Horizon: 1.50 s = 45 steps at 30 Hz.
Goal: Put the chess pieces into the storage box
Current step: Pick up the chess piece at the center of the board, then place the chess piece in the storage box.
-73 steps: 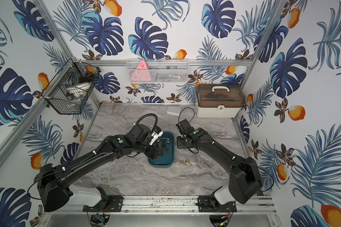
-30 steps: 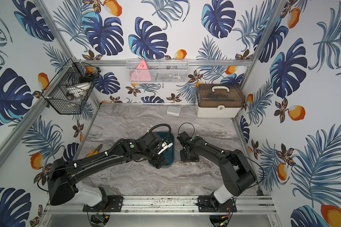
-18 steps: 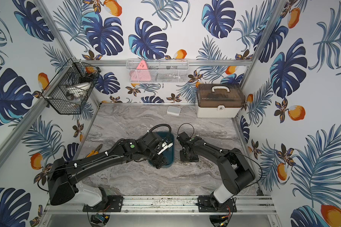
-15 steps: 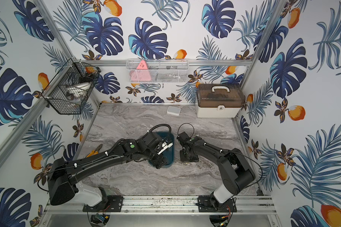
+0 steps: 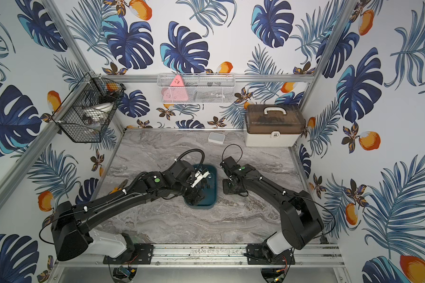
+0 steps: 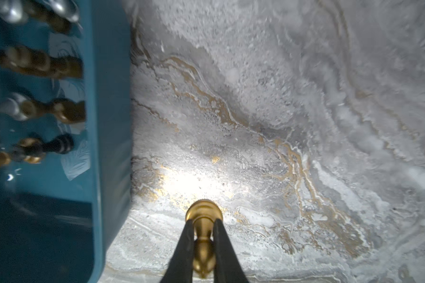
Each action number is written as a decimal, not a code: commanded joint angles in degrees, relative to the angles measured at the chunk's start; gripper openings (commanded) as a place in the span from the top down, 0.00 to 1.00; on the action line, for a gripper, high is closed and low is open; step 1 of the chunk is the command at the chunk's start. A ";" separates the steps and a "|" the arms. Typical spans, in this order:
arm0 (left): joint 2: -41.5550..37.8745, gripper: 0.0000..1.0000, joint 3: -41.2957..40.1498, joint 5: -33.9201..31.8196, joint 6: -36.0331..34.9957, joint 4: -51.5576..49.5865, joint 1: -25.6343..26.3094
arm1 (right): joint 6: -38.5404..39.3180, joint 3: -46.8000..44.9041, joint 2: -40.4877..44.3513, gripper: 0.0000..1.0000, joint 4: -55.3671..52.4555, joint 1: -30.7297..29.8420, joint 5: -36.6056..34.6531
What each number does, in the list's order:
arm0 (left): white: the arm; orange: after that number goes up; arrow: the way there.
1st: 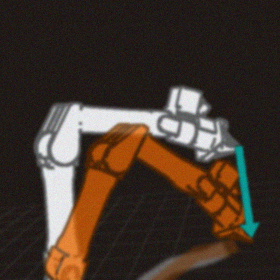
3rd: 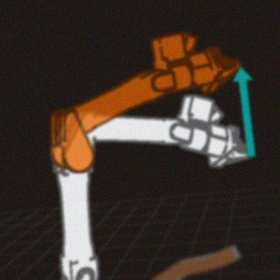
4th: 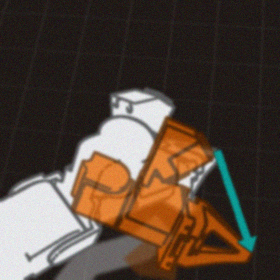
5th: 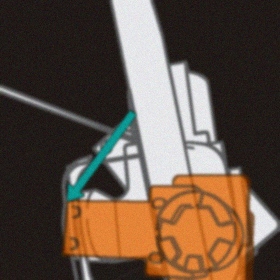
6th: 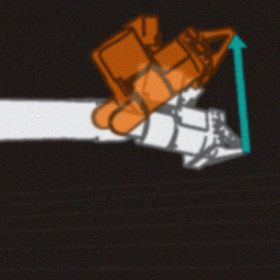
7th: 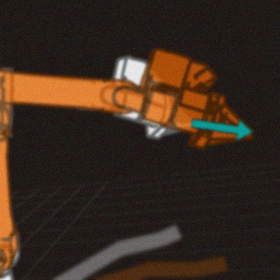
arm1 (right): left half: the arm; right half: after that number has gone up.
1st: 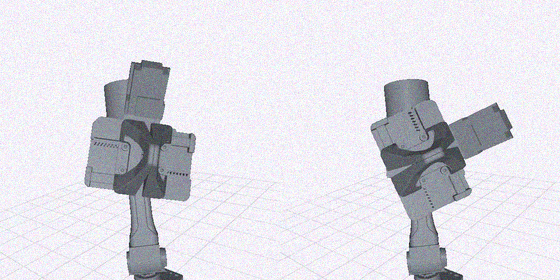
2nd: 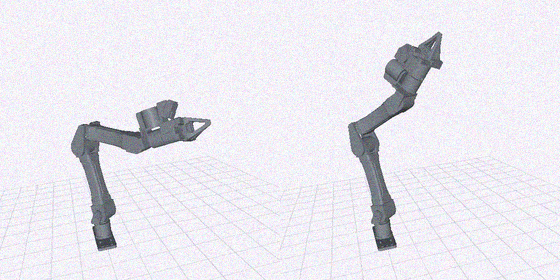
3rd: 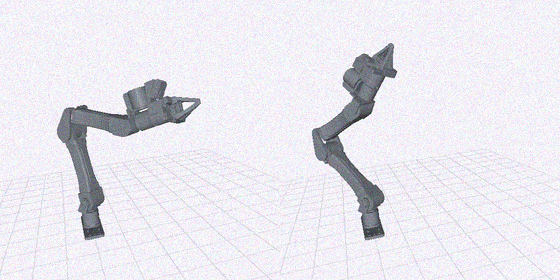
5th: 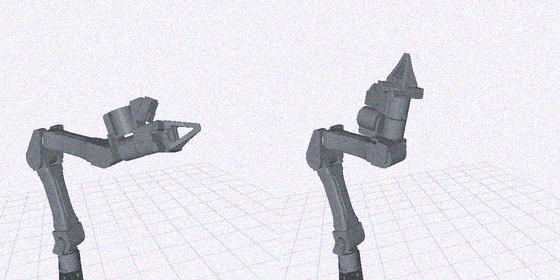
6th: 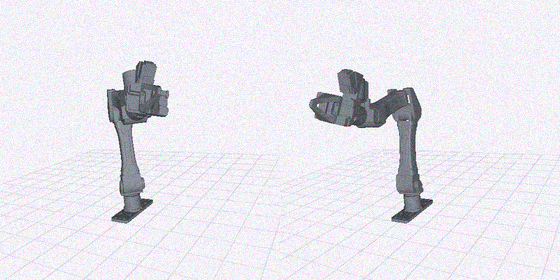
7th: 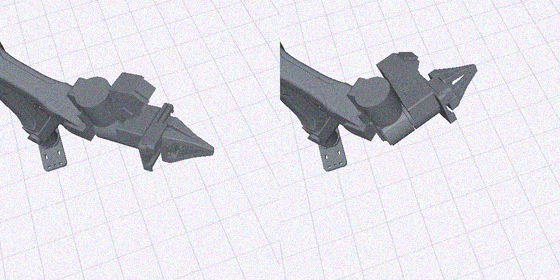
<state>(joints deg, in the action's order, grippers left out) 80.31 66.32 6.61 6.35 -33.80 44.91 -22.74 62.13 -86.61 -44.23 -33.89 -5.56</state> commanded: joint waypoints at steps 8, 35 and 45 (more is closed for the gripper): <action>-1.33 0.17 -1.45 2.71 7.45 0.94 -12.67 | 2.78 14.43 -5.54 0.89 -5.28 -11.45 -0.69; -6.94 0.17 -7.21 1.12 7.10 0.42 -14.55 | 2.09 17.55 -22.20 0.90 -2.40 -14.98 -1.50; -7.00 0.17 -7.18 1.03 7.01 0.54 -14.53 | 2.40 16.36 -22.92 0.90 -0.62 -14.72 -2.79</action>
<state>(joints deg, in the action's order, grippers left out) 73.58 59.05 8.05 13.67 -33.85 30.41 -20.14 78.72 -109.25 -46.13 -48.62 -7.70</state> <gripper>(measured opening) 0.828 0.154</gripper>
